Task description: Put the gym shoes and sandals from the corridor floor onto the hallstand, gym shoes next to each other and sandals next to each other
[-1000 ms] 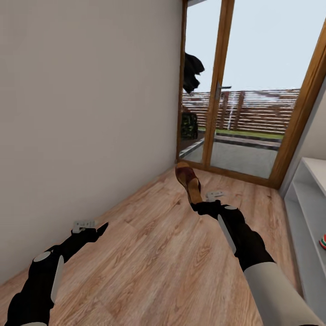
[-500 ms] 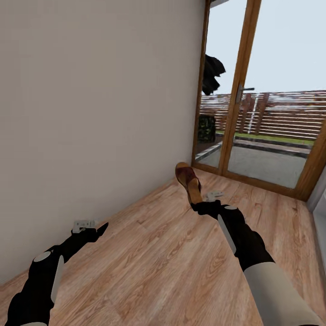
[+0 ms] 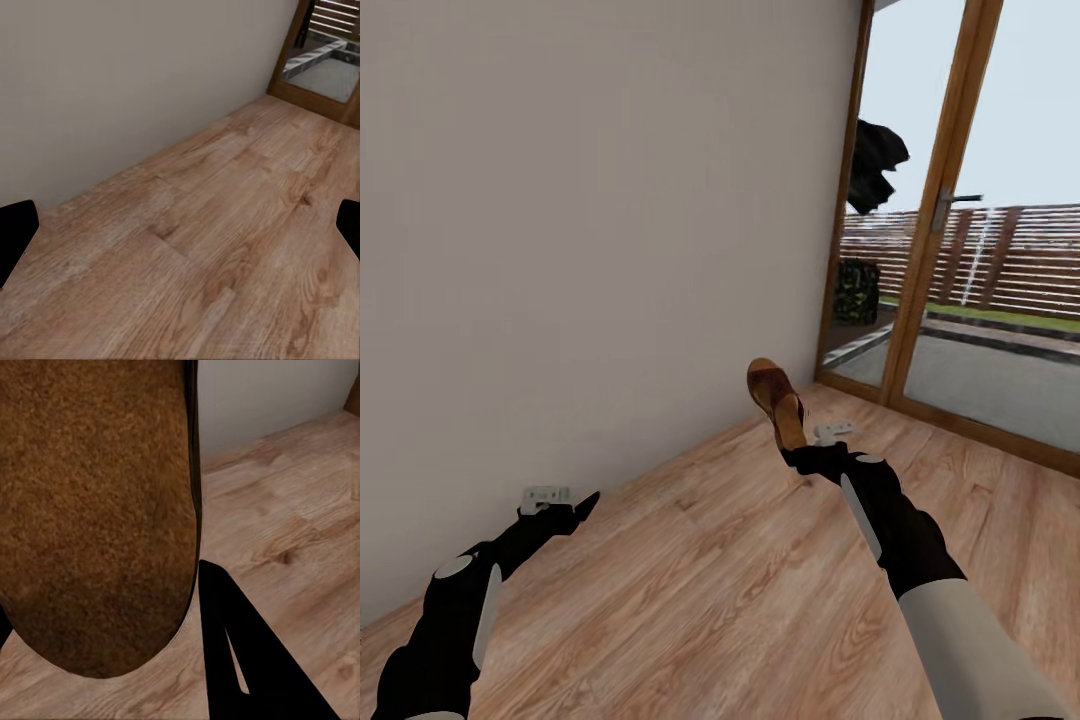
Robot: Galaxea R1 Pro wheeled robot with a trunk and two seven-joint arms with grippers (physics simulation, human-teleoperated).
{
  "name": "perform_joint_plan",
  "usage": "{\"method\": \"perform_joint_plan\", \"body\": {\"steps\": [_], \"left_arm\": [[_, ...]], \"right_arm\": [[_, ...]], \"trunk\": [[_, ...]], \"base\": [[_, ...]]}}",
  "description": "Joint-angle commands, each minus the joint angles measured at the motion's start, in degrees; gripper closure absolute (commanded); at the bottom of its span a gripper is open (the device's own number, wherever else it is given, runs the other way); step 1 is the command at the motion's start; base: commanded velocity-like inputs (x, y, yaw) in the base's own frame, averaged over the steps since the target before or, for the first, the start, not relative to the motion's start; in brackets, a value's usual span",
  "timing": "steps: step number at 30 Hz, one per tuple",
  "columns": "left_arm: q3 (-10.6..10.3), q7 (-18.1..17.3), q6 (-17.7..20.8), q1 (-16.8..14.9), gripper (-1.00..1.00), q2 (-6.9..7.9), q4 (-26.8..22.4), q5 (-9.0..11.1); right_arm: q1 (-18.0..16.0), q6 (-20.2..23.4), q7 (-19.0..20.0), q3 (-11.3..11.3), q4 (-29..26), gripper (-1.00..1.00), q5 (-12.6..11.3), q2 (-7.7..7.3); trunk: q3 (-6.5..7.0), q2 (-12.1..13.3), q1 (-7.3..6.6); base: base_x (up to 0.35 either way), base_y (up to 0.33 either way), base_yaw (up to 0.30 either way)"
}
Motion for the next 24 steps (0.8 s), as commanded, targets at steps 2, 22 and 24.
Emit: {"method": "perform_joint_plan", "body": {"steps": [2, 22, 24], "left_arm": [[0.1, -0.4, 0.3, -0.1, -1.00, -0.04, -0.1, -0.4], [0.1, -0.5, 0.1, 0.0, -1.00, -0.84, -0.1, -0.4], [0.1, -0.5, 0.1, 0.0, -1.00, -0.85, -0.1, -0.3]], "right_arm": [[0.0, 0.3, -0.1, 0.1, -0.1, 1.00, -0.2, -0.06], [0.0, 0.1, -0.1, 0.1, 0.0, 1.00, -0.4, -0.06], [0.0, -0.4, -0.1, 0.1, 0.1, 1.00, -0.6, -0.05]], "trunk": [[0.04, 0.0, 0.01], [1.10, 0.0, 0.01], [1.20, 0.0, 0.01]], "base": [[0.212, -0.195, 0.249], [0.043, -0.034, 0.249], [0.000, 0.000, 0.249]]}}
